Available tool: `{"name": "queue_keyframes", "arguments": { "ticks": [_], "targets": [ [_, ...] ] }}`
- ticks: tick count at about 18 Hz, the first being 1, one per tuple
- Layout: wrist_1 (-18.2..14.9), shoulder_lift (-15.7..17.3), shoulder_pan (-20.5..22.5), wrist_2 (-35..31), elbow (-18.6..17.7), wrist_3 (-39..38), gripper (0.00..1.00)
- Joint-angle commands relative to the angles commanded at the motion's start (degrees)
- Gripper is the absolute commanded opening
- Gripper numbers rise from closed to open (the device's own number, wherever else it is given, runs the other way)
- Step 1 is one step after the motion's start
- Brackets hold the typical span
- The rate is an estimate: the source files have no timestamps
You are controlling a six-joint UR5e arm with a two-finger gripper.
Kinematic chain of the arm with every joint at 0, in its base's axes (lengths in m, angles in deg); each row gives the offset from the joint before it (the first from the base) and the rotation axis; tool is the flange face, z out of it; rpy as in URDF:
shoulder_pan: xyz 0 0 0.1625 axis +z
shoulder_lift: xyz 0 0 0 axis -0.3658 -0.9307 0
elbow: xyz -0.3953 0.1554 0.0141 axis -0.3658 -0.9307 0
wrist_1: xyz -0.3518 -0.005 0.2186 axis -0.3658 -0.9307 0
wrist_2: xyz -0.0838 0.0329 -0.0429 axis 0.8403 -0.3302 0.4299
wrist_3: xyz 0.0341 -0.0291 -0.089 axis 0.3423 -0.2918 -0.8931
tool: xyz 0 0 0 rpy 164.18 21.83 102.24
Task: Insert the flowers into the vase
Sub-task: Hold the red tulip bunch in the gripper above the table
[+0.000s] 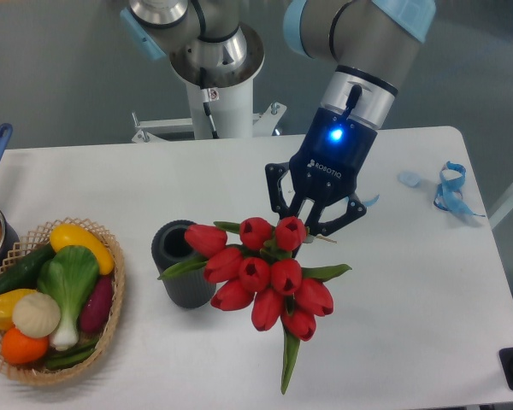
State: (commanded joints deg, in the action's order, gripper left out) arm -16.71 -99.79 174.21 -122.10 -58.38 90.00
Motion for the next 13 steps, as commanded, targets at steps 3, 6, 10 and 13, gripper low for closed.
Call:
{"name": "queue_keyframes", "arguments": {
  "ticks": [3,6,10,13],
  "targets": [
    [2.02,-0.09,-0.09,-0.09,-0.44,-0.09,0.15],
    [2.11,-0.18,-0.17,0.00,-0.44,-0.97,0.15],
    [2.20,-0.53,-0.26,0.00,0.00,-0.97,0.15],
    [2.20,-0.53,-0.26,0.00,0.00,-1.66,0.15]
  ]
}}
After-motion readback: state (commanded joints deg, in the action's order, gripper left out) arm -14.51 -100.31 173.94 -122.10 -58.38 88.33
